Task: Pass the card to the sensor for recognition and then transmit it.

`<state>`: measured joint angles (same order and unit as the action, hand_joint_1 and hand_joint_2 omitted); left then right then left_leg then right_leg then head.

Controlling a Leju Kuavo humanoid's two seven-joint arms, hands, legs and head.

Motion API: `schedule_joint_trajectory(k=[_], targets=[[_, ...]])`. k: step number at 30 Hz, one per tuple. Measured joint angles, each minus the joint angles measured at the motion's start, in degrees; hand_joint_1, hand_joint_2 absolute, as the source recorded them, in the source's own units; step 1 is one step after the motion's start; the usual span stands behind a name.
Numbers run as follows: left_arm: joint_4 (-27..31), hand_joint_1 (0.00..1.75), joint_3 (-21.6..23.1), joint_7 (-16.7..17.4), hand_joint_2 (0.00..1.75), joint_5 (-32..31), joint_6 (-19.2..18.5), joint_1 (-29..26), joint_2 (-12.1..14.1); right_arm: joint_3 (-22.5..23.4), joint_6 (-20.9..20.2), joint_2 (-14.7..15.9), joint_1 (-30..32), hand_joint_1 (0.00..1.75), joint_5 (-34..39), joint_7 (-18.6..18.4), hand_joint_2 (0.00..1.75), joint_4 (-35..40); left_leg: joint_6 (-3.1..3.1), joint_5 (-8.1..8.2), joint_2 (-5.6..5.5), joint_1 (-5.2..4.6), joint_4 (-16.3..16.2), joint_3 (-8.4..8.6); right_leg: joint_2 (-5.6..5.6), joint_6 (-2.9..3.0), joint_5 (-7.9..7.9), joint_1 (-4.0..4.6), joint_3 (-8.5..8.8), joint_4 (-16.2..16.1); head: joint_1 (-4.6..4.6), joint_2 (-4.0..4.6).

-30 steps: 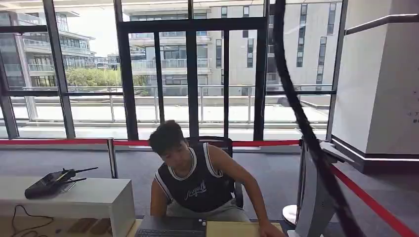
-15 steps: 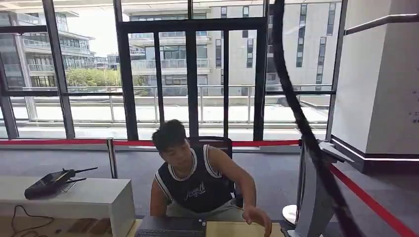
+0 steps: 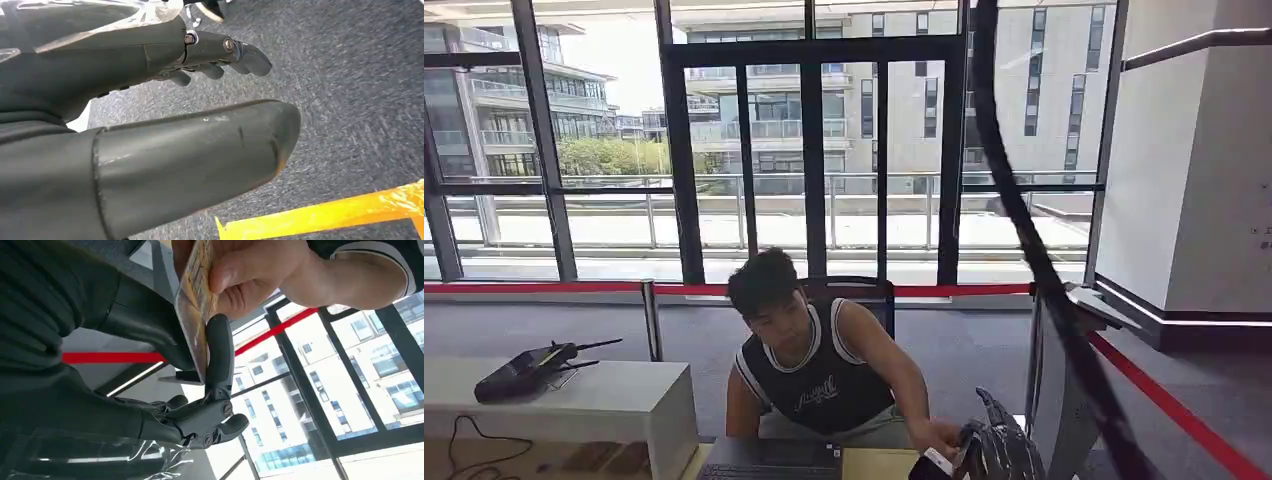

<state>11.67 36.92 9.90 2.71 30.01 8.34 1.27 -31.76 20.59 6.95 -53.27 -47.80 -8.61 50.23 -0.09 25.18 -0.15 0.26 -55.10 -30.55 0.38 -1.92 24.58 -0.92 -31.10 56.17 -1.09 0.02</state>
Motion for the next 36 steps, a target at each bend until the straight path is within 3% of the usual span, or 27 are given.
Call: schedule_joint_trajectory(k=[7, 8, 9, 10, 12, 13, 19, 24, 27, 31, 36], targets=[[0.00, 0.00, 0.85, 0.52, 0.00, 0.46, 0.07, 0.25, 0.04, -0.83, -0.46, -3.19, -5.36, 1.75, -0.07, 0.37, 1.75, -9.02, 0.00, 0.00, 0.00, 0.03, 0.00, -0.01, 0.00, 0.00, 0.00, 0.02, -0.02, 0.00, 0.00, 0.00], [0.00, 0.00, 1.01, 0.52, 0.00, 0.52, 0.11, 0.25, 0.04, -0.94, -0.44, -3.56, -5.82, 1.68, -0.09, 0.44, 1.75, -10.12, 0.00, 0.00, 0.00, 0.03, 0.00, 0.00, 0.00, 0.00, 0.00, 0.02, -0.01, 0.00, 0.00, 0.00], [0.00, 0.00, 1.12, 0.50, 0.00, 0.55, 0.13, 0.25, 0.07, -1.09, -0.44, -3.83, -6.19, 0.73, -0.15, 0.48, 1.75, -11.11, 0.00, 0.00, 0.00, 0.03, 0.00, 0.00, 0.00, 0.00, 0.00, 0.02, -0.01, 0.00, -0.02, 0.00], [0.00, 0.00, 1.18, 0.48, 0.00, 0.63, 0.13, 0.25, 0.07, -1.29, -0.44, -4.13, -6.40, 0.00, -0.22, 0.50, 1.75, -11.92, 0.00, 0.00, 0.01, 0.03, 0.00, 0.00, 0.00, 0.00, 0.00, 0.02, -0.01, 0.00, -0.02, 0.00], [0.00, 0.00, 1.22, 0.52, 0.00, 0.74, 0.20, 0.17, 0.09, -1.51, -0.35, -4.66, -6.68, 0.00, -0.33, 0.59, 1.75, -13.25, 0.00, 0.00, 0.00, 0.03, 0.00, 0.00, 0.00, 0.00, 0.00, 0.02, -0.01, 0.00, 0.00, 0.00], [0.00, 0.00, 1.27, 0.70, 0.00, 0.94, 0.22, 0.14, 0.09, -1.64, -0.26, -4.94, -6.88, 0.00, -0.55, 0.59, 0.00, -14.02, 0.00, 0.00, 0.00, 0.03, 0.00, 0.00, 0.00, 0.00, 0.00, 0.02, -0.01, 0.00, -0.02, 0.00], [-0.02, 0.00, 1.36, 0.31, 0.00, 1.99, 0.81, -0.47, 0.13, -3.15, 3.35, -6.47, -7.47, 0.00, -4.33, 0.83, 0.00, -17.67, -0.01, 0.00, 0.00, 0.04, 0.00, 0.00, 0.00, 0.01, 0.00, 0.03, -0.03, 0.00, -0.02, 0.00], [-0.02, 0.00, 1.36, -0.72, 0.00, 3.32, 1.42, -1.08, 0.37, -5.20, 12.03, -6.25, -8.08, 0.00, -11.24, 0.17, 0.00, -18.19, -0.01, 0.00, 0.02, 0.06, -0.01, 0.02, 0.00, 0.01, 0.00, 0.05, -0.05, -0.01, 0.00, 0.00], [-0.02, 0.00, 1.36, -0.94, 0.00, 4.81, 2.31, -1.75, 0.55, -5.90, 15.60, -4.35, -7.24, 0.00, -13.46, -1.07, 0.00, -16.60, -0.01, 0.01, 0.02, 0.06, -0.02, 0.03, 0.00, 0.01, 0.01, 0.05, -0.04, -0.05, -0.02, 0.00], [-0.04, 0.00, 1.33, -0.98, 0.00, 6.43, 3.23, -2.92, 0.87, -5.84, 16.77, -0.24, -3.44, 0.00, -14.78, -3.24, 0.00, -12.42, -0.01, 0.01, 0.01, 0.06, -0.03, 0.05, 0.01, 0.00, 0.00, 0.05, 0.00, -0.11, -0.02, 0.00], [-0.11, 0.00, 1.05, 0.02, 0.00, 8.59, 3.93, -3.51, 1.46, -1.82, 19.21, 6.03, 6.57, 0.00, -11.11, -3.13, 0.00, -4.65, 0.04, 0.06, -0.03, 0.06, -0.05, 0.12, 0.02, 0.00, 0.01, 0.05, 0.11, -0.18, -0.02, 0.00]])
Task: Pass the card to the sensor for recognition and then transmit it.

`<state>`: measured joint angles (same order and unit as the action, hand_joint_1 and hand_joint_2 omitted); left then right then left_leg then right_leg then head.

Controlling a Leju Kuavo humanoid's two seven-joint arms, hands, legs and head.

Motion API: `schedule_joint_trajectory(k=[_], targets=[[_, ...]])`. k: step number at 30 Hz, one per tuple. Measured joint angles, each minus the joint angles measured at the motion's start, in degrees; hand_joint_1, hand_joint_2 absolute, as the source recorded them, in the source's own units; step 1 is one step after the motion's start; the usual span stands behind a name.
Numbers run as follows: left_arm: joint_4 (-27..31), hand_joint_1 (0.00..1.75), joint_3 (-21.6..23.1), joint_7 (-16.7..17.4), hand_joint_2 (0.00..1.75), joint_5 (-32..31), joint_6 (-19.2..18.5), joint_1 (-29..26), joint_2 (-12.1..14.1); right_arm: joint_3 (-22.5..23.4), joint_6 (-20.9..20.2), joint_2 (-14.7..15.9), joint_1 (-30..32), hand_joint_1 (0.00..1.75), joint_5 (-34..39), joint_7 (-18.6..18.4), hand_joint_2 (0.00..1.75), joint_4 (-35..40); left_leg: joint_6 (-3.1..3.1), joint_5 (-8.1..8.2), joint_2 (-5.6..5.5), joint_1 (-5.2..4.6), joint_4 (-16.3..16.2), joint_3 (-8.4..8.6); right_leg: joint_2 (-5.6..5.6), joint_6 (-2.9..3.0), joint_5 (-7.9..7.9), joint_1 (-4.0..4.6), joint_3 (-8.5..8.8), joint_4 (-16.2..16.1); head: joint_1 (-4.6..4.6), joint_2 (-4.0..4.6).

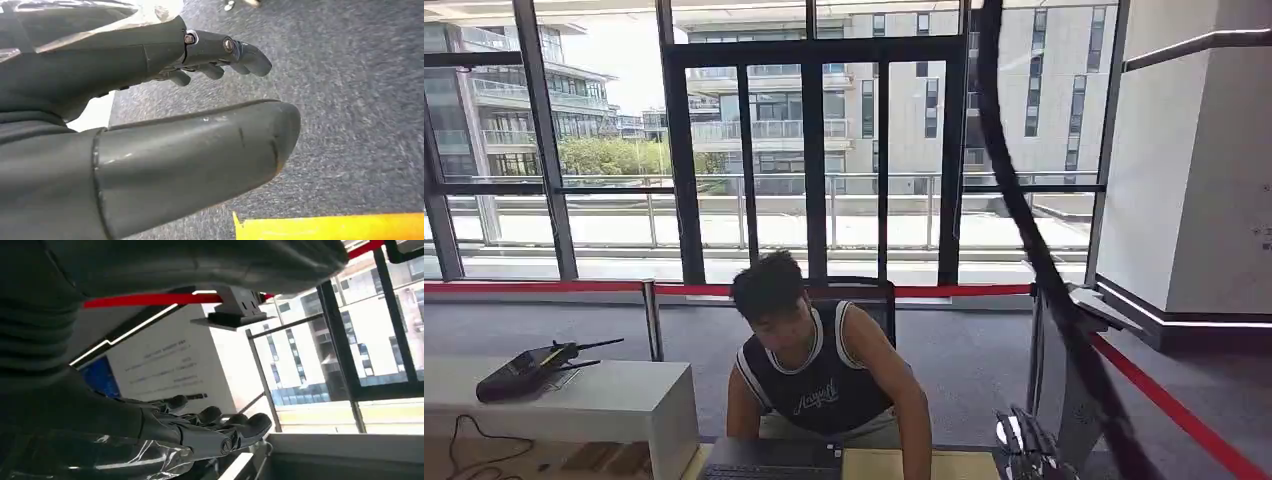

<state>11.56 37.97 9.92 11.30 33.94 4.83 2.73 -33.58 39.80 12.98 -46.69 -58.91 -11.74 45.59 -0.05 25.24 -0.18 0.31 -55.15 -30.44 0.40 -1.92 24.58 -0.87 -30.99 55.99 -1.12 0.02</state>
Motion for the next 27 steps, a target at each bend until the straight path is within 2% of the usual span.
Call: schedule_joint_trajectory(k=[3, 6, 8, 11, 13, 16, 20, 22, 27], targets=[[-0.02, 0.00, -0.22, 0.31, 0.00, 1.63, 0.57, -0.27, 0.18, 6.80, 0.07, 2.08, 8.13, 0.00, 2.41, 3.54, 0.00, 4.51, 0.00, 0.02, -0.04, 0.01, 0.00, -0.02, 0.00, 0.00, 0.00, 0.01, -0.04, 0.00, 0.05, 0.00], [-0.02, 0.00, -0.74, 0.24, 0.00, 2.77, 1.07, -0.45, 0.26, 15.63, 0.07, 3.26, 15.34, 0.00, 3.52, 8.82, 0.00, 6.78, -0.01, 0.03, -0.11, 0.01, 0.00, -0.07, 0.04, 0.00, 0.01, 0.01, -0.07, -0.01, 0.05, 0.00], [-0.02, 0.00, -1.05, 0.35, 0.00, 3.21, 1.20, -0.61, 0.26, 22.71, 0.06, 3.48, 18.93, 0.00, 4.44, 13.77, 0.00, 6.89, -0.02, 0.03, -0.10, 0.01, 0.01, -0.10, 0.04, 0.00, 0.01, 0.00, -0.10, 0.00, 0.11, 0.00], [0.00, 0.00, -1.20, 1.36, 0.00, 3.78, 1.60, -0.72, 0.26, 35.41, 0.06, 3.90, 22.61, 0.00, 9.48, 21.13, 0.00, 4.99, -0.01, 0.04, -0.10, -0.02, 0.01, -0.12, 0.05, 0.00, 0.03, -0.03, -0.17, -0.03, 0.07, 0.00], [-0.02, 0.00, -1.38, 1.75, 0.00, 3.95, 1.70, -0.74, 0.24, 43.67, 0.06, 4.22, 23.90, 0.00, 12.36, 24.25, 0.00, 1.92, 0.00, 0.04, -0.09, -0.04, 0.01, -0.12, 0.04, 0.00, 0.03, -0.04, -0.15, -0.03, 0.13, 0.00], [0.00, 0.00, -1.44, 2.65, 0.00, 4.37, 2.10, -0.72, 0.20, 55.49, 0.07, 4.53, 26.22, 0.00, 12.51, 24.20, 0.00, -3.34, 0.02, 0.10, 0.02, -0.05, 0.01, -0.09, 0.00, -0.01, 0.04, -0.05, -0.17, -0.05, 0.13, 0.00], [0.00, 0.00, -1.51, 2.93, 0.00, 4.85, 2.67, -0.63, -0.04, 67.78, 0.04, 4.05, 28.62, 0.00, 12.13, 21.88, 0.00, -10.56, 0.05, 0.13, 0.20, -0.04, 0.02, -0.04, -0.18, 0.01, 0.06, -0.03, -0.23, -0.04, 0.13, 0.00], [0.00, 0.00, -1.57, 2.84, 0.00, 5.09, 2.91, -0.45, -0.28, 75.88, 0.04, 3.13, 29.79, 0.00, 10.14, 19.37, 0.00, -14.82, 0.05, 0.15, 0.16, 0.00, 0.03, -0.07, -0.17, -0.02, 0.11, 0.01, -0.14, -0.02, 0.13, 0.00], [0.00, 0.00, -1.55, 2.78, 0.00, 5.35, 3.32, -0.23, -0.70, 87.29, 0.04, 0.57, 33.96, 0.00, 4.59, 11.63, 0.00, -22.18, -0.01, 0.19, 0.14, 0.07, 0.08, -0.03, -0.17, 0.09, 0.21, 0.09, -0.13, 0.00, 0.18, 0.00]])
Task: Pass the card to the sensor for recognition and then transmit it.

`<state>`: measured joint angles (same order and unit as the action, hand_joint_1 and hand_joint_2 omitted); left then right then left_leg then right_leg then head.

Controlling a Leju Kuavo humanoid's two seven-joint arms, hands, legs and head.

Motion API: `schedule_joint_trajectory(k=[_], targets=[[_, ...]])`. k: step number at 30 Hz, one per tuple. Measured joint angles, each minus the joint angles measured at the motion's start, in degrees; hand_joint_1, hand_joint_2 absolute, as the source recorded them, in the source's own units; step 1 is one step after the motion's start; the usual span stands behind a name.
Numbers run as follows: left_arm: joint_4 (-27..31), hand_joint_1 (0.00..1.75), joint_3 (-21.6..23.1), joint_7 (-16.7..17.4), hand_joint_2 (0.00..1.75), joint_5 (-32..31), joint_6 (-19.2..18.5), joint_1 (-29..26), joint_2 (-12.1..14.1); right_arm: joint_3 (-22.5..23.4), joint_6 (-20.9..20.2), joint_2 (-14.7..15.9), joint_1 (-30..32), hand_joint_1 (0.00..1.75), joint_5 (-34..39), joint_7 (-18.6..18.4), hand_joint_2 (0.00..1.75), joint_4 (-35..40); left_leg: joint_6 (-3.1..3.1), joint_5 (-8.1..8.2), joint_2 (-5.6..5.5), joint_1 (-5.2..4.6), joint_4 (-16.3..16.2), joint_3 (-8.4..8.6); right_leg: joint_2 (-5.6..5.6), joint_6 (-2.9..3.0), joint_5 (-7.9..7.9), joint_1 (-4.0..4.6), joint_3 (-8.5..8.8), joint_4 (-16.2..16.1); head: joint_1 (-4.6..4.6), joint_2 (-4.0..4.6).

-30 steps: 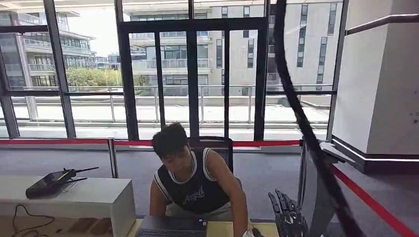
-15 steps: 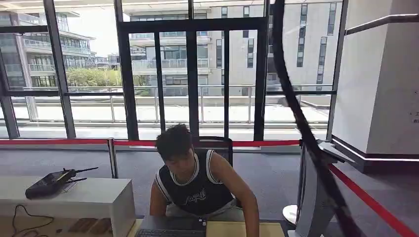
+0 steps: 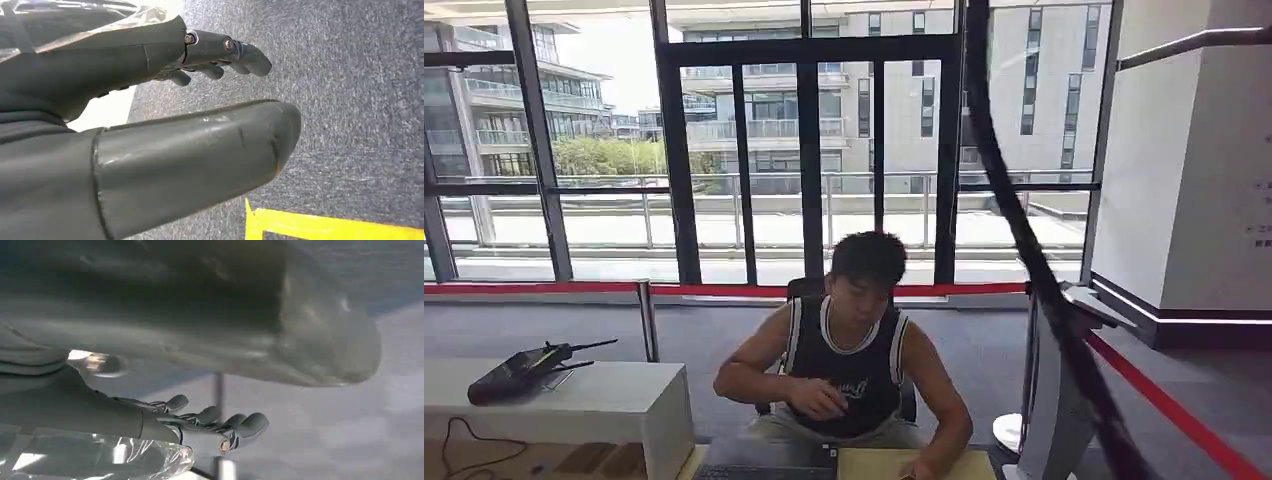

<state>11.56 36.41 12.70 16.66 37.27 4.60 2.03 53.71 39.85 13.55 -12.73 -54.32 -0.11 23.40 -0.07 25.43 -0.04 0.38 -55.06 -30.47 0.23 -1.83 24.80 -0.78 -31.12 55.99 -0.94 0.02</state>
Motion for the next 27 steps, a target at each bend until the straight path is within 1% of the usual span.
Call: schedule_joint_trajectory(k=[4, 6, 8, 12, 15, 17, 21, 27], targets=[[0.00, 0.00, 0.00, 1.14, 0.00, 0.13, 0.26, 0.06, -0.13, 5.52, -0.11, -2.36, 2.94, 0.00, -2.97, -2.84, 0.00, -5.06, -0.11, 0.06, 0.01, 0.05, 0.02, -0.02, 0.00, 0.03, 0.00, 0.03, 0.01, 0.05, -0.04, 0.00], [0.00, 0.00, 0.00, 1.44, 0.00, 0.13, 0.24, 0.18, -0.13, 6.44, -0.46, -3.04, 3.52, 0.00, -4.28, -4.08, 0.00, -6.77, -0.13, 0.07, 0.04, 0.05, 0.02, 0.03, -0.02, 0.08, 0.03, 0.03, 0.02, 0.06, -0.04, 0.00], [0.00, 0.00, 0.00, 1.64, 0.00, 0.11, 0.15, 0.31, -0.13, 7.49, -2.22, -3.49, 3.59, 0.00, -5.92, -6.79, 0.00, -8.39, -0.14, 0.06, 0.03, 0.06, 0.02, 0.07, -0.02, 0.08, 0.03, 0.04, 0.03, 0.05, -0.07, 0.00], [0.00, 0.00, 0.00, 1.14, 0.00, -0.02, -0.19, 0.30, -0.13, 8.17, -7.88, -4.26, 3.70, 0.00, -8.12, -11.47, 0.00, -10.57, -0.15, 0.05, 0.01, 0.05, 0.02, 0.08, -0.02, 0.08, 0.03, 0.03, 0.07, 0.06, -0.07, 0.00], [0.00, 0.00, 0.00, 0.74, 0.00, 0.00, -0.46, 0.34, -0.13, 8.23, -14.46, -4.63, 3.78, 0.00, -10.43, -14.51, 0.00, -11.78, -0.15, 0.05, 0.02, 0.05, 0.02, 0.10, -0.02, 0.08, 0.03, 0.03, 0.09, 0.05, -0.07, 0.00], [0.00, 0.00, 0.00, 0.50, 0.00, 0.07, -0.64, 0.35, -0.17, 8.23, -17.88, -5.03, 3.86, 0.00, -12.00, -15.80, 0.00, -12.43, -0.15, 0.05, 0.01, 0.05, 0.02, 0.11, -0.02, 0.08, 0.03, 0.03, 0.09, 0.05, -0.07, 0.00], [0.00, 0.00, 0.07, 0.28, 0.00, -0.04, -1.25, 0.37, -0.24, 7.95, -20.74, -5.81, 4.06, 0.00, -15.30, -16.11, 0.00, -13.15, -0.15, 0.05, 0.00, 0.06, 0.02, 0.10, -0.02, 0.08, 0.03, 0.03, 0.09, 0.06, -0.11, 0.00], [0.02, 0.00, 0.13, 0.48, 0.00, 0.20, -1.16, 0.41, -0.31, 7.08, -21.68, -7.23, 4.06, 0.00, -17.54, -15.65, 0.00, -13.81, -0.15, 0.05, 0.00, 0.06, 0.02, 0.09, -0.02, 0.08, 0.04, 0.04, 0.10, 0.06, -0.09, 0.00]])
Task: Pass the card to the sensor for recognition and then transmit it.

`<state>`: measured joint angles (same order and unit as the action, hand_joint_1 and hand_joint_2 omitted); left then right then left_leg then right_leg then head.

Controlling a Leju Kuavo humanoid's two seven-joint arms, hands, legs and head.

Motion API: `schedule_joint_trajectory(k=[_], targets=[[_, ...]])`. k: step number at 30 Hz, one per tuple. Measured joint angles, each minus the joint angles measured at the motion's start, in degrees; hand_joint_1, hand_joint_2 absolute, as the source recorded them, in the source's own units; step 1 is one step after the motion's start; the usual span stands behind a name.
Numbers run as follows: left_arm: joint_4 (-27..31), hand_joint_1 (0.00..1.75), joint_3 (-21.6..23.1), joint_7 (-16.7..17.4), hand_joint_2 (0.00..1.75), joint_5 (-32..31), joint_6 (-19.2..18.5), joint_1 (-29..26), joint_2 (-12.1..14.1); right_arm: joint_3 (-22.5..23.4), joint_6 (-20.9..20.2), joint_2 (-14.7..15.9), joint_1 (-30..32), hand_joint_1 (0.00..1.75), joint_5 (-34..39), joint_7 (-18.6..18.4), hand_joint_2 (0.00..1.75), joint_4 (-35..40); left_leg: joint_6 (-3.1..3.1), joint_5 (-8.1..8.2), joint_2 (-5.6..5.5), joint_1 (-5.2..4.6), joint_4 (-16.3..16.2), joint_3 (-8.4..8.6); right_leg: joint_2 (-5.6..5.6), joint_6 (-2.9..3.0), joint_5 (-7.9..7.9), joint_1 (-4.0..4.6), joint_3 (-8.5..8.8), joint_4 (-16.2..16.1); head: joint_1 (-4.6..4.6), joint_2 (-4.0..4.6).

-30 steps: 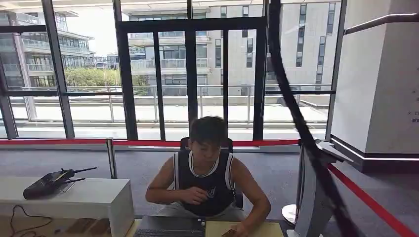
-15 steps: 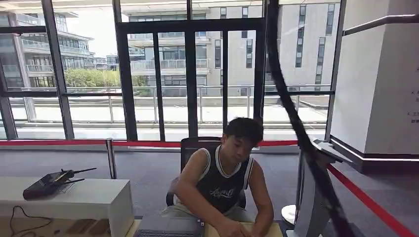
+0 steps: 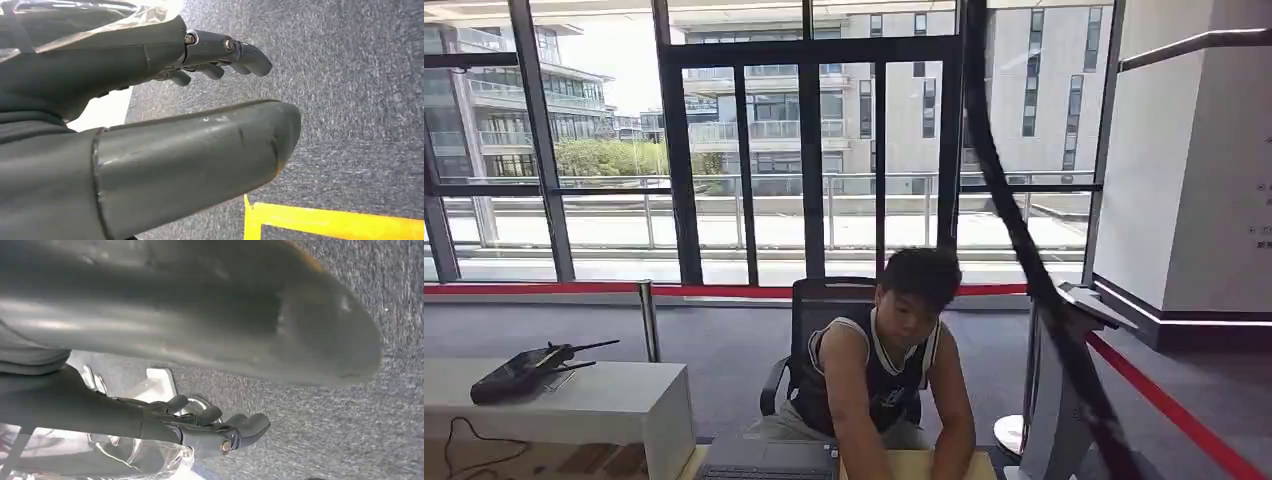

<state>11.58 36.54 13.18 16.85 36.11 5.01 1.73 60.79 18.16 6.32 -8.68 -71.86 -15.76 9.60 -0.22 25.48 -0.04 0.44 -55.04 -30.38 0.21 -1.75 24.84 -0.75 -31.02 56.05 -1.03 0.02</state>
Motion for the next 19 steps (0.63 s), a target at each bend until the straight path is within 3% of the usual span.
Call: schedule_joint_trajectory(k=[8, 19], targets=[[0.00, 0.00, 0.04, 0.63, 0.00, 0.07, 0.22, 0.03, 0.02, -1.38, -0.24, -1.09, -0.64, 0.00, -1.18, 0.02, 0.00, -0.42, 0.00, 0.00, 0.00, -0.01, -0.01, 0.04, 0.00, 0.00, 0.00, -0.01, 0.04, 0.00, 0.00, 0.00], [0.00, 0.00, 0.11, -1.14, 0.00, 0.09, -0.28, 0.03, 0.26, -1.71, -0.61, -1.71, 0.00, 0.00, -1.73, 0.81, 0.00, -0.52, 0.00, 0.00, 0.00, 0.00, 0.00, 0.04, 0.00, 0.00, 0.00, 0.00, 0.04, 0.00, -0.05, 0.00]])
